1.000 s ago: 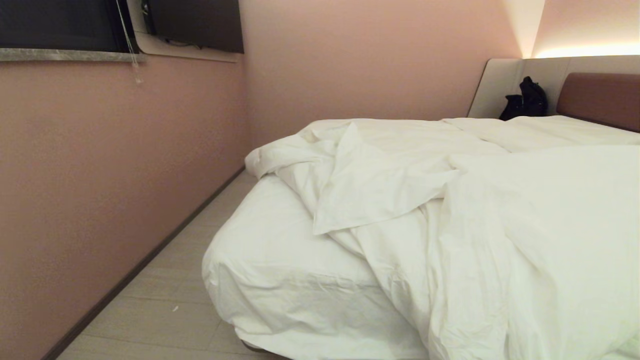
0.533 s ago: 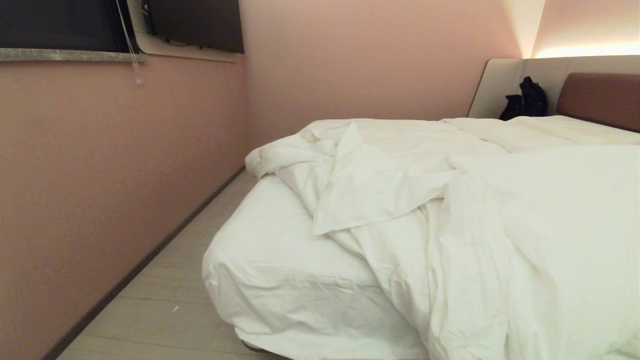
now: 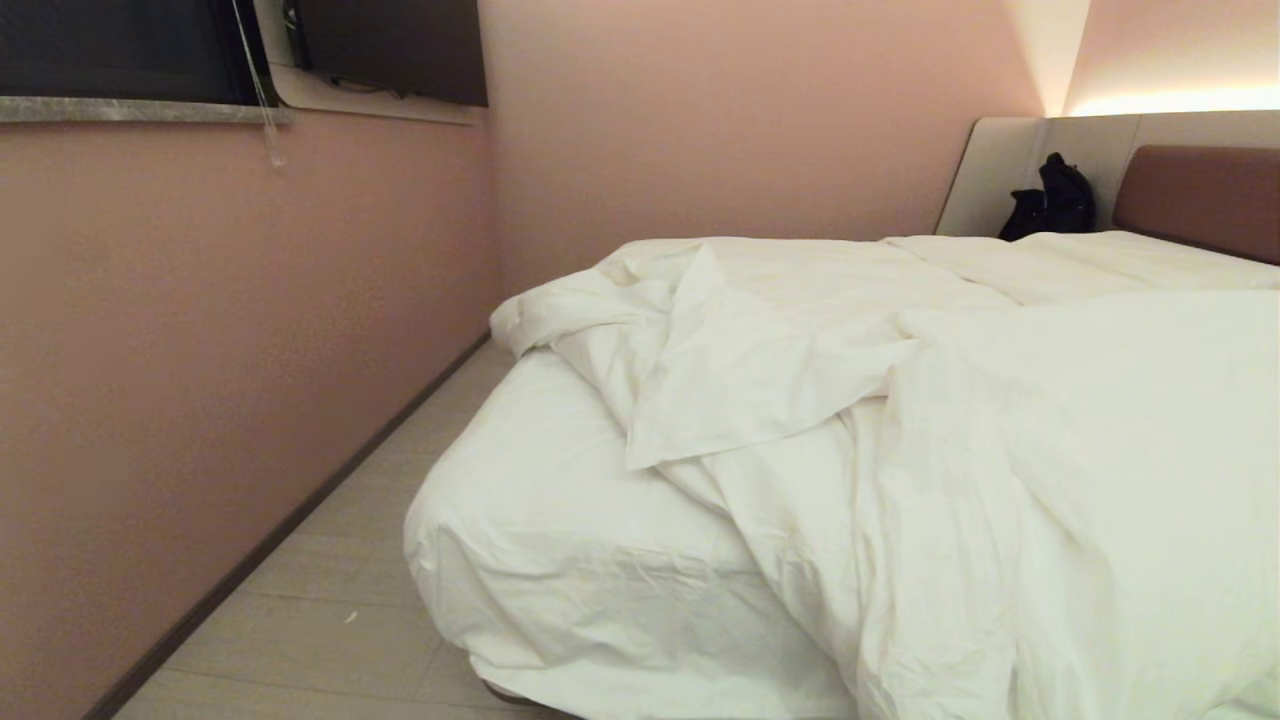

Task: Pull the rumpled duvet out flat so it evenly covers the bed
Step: Hold the folded corner of the quilt

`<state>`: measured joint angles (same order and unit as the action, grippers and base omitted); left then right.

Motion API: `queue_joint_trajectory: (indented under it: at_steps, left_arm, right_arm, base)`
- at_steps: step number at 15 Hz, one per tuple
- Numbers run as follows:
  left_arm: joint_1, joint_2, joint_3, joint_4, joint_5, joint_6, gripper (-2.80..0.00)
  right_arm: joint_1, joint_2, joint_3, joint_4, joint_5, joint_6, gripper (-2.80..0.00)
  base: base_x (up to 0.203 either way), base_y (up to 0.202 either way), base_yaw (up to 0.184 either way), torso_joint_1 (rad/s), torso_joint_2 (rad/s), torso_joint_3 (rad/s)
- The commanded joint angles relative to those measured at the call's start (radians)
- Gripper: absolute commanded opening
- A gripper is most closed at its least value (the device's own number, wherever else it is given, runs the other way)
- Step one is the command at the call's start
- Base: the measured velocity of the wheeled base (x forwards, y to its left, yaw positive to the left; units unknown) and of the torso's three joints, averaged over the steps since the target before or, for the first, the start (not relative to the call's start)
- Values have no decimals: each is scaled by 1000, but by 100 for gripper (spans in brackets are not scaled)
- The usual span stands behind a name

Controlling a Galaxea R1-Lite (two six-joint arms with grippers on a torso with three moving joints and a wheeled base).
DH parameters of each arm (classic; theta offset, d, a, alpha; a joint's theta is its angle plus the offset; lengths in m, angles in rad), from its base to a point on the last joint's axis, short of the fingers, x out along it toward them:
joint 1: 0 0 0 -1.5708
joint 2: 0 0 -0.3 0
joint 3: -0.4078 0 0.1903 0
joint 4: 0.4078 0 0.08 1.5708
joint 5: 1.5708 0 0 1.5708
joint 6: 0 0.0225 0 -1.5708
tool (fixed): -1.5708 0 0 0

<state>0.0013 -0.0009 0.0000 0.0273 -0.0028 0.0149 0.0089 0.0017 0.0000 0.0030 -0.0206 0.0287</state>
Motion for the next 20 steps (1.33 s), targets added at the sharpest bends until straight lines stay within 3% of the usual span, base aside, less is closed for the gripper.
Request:
queue_joint_trajectory:
  at_steps: [1,10,15,20]
  left_arm:
    - [0,1,0,0,0,-1,-280]
    - [0,1,0,2,3,-3,-280]
    - [0,1,0,0,3,-4,-280]
    - [0,1,0,0,3,-4,-280]
  right_arm:
    - [0,0,0,0,0,0,-280]
    - [0,0,0,0,1,0,-280]
    - [0,0,0,0,1,0,-280]
    - [0,0,0,0,1,0,-280]
  base:
    - [0,0,0,0,0,0]
    - [0,0,0,0,0,0]
    - [0,-133,1,3,3,2]
    - [0,0,0,0,0,0]
